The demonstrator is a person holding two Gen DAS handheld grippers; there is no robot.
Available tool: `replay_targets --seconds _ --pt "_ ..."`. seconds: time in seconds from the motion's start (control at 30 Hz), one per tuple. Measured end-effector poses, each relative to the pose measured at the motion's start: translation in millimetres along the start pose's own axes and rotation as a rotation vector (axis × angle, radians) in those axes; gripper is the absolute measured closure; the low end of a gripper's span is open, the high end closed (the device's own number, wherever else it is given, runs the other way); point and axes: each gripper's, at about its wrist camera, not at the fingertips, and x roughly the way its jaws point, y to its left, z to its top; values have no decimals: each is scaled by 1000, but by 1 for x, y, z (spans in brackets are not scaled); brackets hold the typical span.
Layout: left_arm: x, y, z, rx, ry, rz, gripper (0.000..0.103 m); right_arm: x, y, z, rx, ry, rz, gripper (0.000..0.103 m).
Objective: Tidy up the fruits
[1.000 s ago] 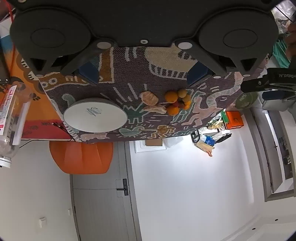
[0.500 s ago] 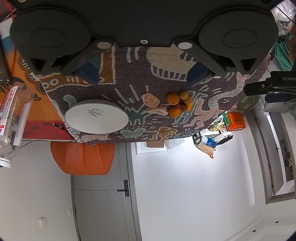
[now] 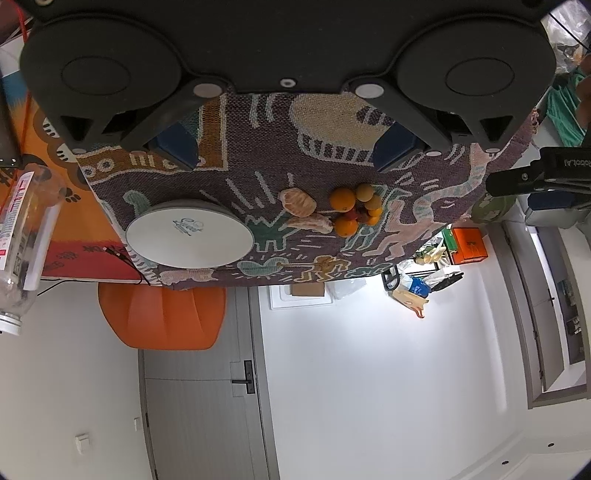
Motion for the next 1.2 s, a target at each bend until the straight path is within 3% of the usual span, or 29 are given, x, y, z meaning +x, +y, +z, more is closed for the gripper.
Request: replay_targets --seconds 1.2 --pt "-4 2 1 -3 -28 -6 0 -4 1 2 -11 0 12 0"
